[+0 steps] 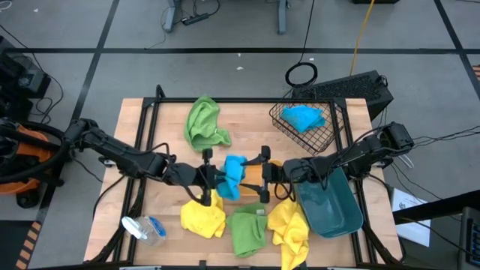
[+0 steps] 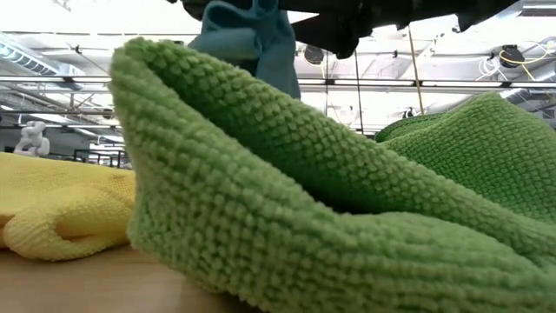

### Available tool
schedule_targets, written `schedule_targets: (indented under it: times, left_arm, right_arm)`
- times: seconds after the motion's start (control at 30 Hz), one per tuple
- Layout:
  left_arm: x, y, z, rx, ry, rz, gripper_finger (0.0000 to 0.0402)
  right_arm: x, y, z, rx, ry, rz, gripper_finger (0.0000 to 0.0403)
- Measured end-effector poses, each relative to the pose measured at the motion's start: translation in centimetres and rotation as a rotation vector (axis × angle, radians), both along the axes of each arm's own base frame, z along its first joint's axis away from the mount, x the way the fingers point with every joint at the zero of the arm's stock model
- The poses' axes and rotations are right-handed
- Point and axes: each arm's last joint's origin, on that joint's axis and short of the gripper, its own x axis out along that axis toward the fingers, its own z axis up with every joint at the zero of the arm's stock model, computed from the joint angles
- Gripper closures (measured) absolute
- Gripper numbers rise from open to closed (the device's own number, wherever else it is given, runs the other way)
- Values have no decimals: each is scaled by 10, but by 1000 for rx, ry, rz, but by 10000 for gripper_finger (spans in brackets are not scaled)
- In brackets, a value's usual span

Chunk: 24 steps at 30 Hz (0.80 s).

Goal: Sort microfiber towel by color & place in baskets
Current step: Put the blue microfiber cloth into the wire basket

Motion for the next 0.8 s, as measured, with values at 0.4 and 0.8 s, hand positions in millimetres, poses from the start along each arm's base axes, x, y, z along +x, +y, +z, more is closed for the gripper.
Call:
schedule_targets:
  times: [0.4, 0.8]
  left_arm:
    - [-3, -15, 5, 60, -53, -84, 364]
    - [2, -7, 13, 70, -133, -32, 364]
  right_arm:
    - [0, 5, -1, 50, 17, 185, 85]
    - [0, 5, 2, 170, -13, 134, 85]
